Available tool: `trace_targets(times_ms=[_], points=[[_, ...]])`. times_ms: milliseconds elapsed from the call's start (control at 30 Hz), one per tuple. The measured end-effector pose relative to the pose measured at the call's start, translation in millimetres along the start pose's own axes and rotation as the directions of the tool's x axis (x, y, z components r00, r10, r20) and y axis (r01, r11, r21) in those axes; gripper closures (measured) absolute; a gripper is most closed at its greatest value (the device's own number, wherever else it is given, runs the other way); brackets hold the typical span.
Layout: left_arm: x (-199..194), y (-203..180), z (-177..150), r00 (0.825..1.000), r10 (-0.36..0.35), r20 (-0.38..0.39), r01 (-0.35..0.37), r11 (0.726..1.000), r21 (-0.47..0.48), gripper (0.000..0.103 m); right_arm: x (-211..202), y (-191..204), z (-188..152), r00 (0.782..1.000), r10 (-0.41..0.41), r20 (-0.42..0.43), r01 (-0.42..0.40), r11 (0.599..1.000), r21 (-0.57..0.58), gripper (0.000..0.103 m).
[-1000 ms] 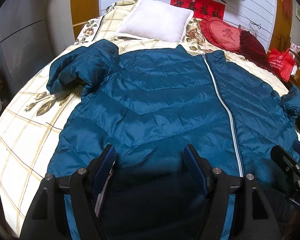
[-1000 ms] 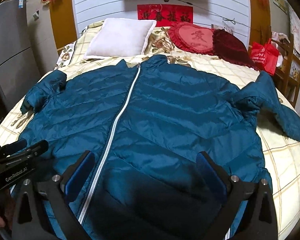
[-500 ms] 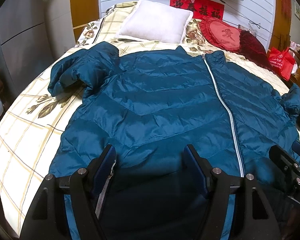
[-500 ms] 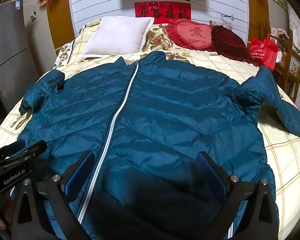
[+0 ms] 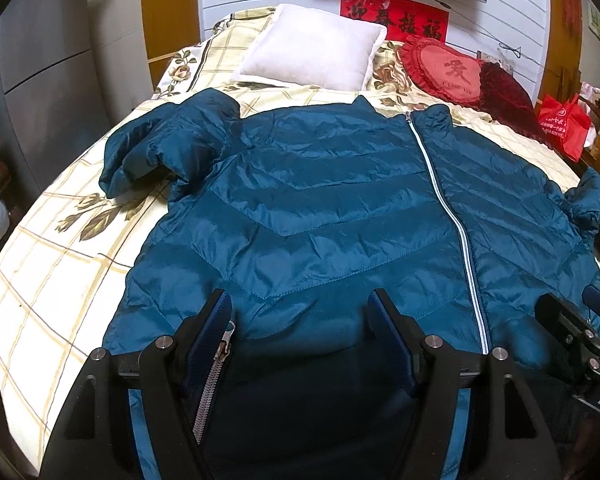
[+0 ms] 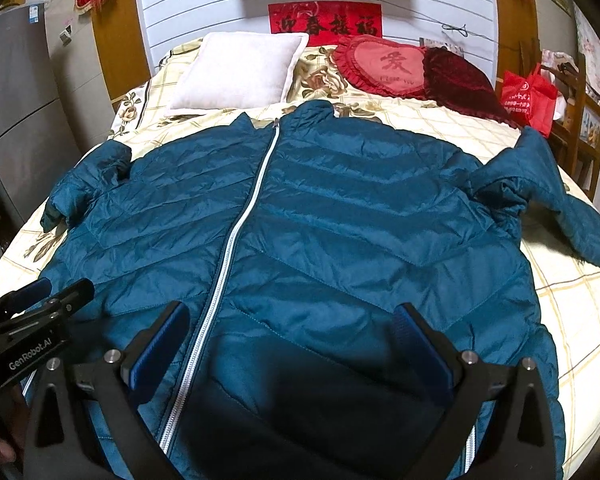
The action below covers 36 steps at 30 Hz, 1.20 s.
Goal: Fold large clothes
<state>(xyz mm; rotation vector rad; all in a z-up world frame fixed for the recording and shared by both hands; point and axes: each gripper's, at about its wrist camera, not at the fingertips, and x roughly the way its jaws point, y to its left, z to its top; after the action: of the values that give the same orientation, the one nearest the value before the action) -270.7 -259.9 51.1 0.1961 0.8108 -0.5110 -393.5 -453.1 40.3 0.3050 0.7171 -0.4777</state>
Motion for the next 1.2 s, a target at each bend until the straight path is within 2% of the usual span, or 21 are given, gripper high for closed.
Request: trace_targets(times_ms=[767,1200], points=[[-4,4,4,1.0,0.012,0.027,-0.012,1.0,-0.01,0.049,-2,7,-1,1.0,0.004,0.003,-0.004,1.0,0.003,0.0],[-11,23,21,0.997,0.051,0.061,-0.048,0.998,-0.043,0.049,-13,30,42,0.998,0.06,-0.003,-0.06,0.998,0.033,0.0]])
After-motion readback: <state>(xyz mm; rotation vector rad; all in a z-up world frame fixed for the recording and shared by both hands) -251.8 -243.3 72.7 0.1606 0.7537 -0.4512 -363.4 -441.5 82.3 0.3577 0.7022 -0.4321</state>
